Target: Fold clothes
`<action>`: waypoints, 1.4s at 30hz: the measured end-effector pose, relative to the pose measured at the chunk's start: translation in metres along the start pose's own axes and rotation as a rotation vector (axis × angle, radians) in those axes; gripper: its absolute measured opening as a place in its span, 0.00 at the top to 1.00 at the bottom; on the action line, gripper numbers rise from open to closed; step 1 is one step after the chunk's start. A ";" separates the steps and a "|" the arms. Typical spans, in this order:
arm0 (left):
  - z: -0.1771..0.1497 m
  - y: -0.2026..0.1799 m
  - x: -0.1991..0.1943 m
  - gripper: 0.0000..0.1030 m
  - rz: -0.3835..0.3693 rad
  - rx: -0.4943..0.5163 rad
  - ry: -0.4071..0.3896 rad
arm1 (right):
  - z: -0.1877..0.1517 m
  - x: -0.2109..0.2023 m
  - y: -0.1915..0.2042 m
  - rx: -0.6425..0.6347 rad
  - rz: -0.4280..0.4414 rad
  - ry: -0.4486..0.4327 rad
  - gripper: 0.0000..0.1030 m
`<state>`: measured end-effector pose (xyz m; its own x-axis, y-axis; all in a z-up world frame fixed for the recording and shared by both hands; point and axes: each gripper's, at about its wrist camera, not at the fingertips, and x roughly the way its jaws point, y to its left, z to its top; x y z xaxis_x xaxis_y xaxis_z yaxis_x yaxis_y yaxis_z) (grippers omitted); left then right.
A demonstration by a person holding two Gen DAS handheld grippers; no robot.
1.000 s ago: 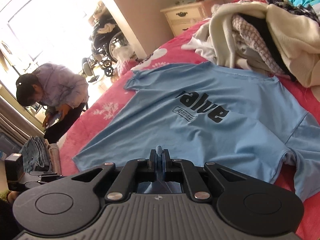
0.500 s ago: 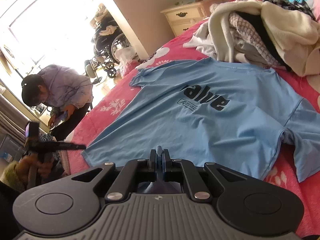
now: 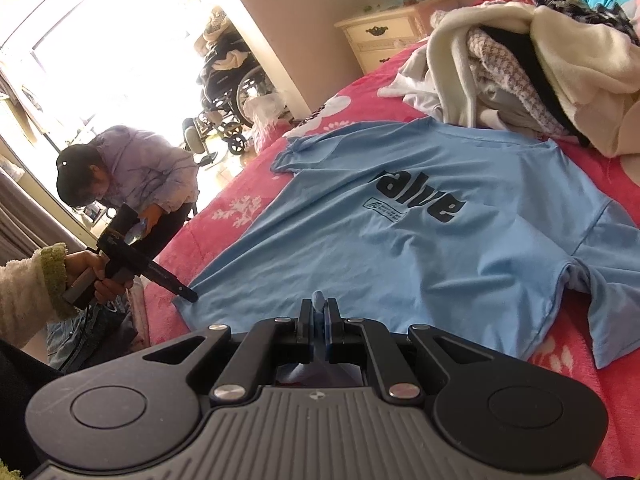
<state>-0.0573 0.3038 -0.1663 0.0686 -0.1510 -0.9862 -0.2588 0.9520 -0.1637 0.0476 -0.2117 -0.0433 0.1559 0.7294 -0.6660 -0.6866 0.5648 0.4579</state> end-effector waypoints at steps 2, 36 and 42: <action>-0.002 0.003 -0.001 0.45 -0.019 0.010 -0.002 | 0.001 -0.002 0.002 -0.005 -0.008 0.001 0.94; -0.037 -0.007 -0.083 0.99 0.106 0.192 -0.038 | -0.060 -0.024 0.025 -0.050 -0.041 0.214 0.95; -0.053 -0.019 -0.044 0.99 0.200 0.343 0.075 | -0.084 0.000 0.027 -0.066 -0.078 0.368 0.95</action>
<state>-0.1069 0.2784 -0.1210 -0.0246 0.0396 -0.9989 0.0776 0.9963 0.0376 -0.0300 -0.2292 -0.0801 -0.0483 0.4911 -0.8698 -0.7292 0.5778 0.3667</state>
